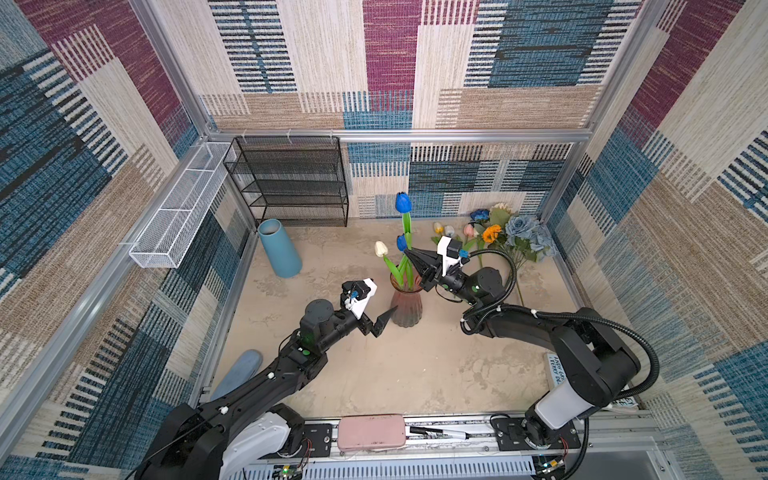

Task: Arrange the flowers into the vase
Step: 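Carry the blue tulip over the pink vase and lower its stem in, then open the right gripper and move it back to the tulip pile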

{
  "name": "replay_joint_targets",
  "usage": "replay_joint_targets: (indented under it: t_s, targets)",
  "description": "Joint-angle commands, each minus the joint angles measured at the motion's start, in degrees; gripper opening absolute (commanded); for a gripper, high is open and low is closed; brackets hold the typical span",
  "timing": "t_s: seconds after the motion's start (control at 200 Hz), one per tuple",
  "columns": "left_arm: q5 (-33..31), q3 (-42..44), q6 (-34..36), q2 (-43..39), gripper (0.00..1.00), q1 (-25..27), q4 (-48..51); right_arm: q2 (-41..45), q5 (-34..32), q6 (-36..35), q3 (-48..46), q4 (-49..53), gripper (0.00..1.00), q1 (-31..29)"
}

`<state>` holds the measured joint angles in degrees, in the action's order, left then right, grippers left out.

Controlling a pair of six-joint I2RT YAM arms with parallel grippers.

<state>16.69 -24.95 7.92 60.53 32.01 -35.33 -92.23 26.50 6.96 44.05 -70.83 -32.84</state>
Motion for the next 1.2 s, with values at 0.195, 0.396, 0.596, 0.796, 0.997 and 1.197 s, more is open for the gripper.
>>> replay_joint_targets:
  t_s: [0.195,0.396,0.596,0.796,0.997,1.197]
  targets:
    - [-0.78,-0.12,0.69,2.91,0.99,-0.02,-4.72,1.38,-2.38,-4.98,-5.15,1.49,0.44,-0.38]
    - [-0.52,-0.80,0.51,3.01,0.99,-0.02,-4.51,5.49,-5.51,-5.49,-6.86,4.83,0.56,-0.38]
    - [-0.14,-1.36,0.85,0.70,0.99,-0.02,-1.87,13.07,-6.58,-8.90,-8.75,9.90,0.68,-0.38]
    - [3.38,-2.03,3.21,-5.52,0.99,-0.02,5.98,23.35,-12.19,-11.44,-10.64,16.32,0.73,0.59]
    - [5.98,-5.27,7.39,-8.38,0.99,0.59,17.70,21.22,-23.68,-5.92,-2.40,29.91,0.66,5.89]
    - [4.58,-6.69,9.21,-9.07,0.99,3.21,27.82,8.85,-19.67,9.68,8.62,46.49,0.54,18.95]
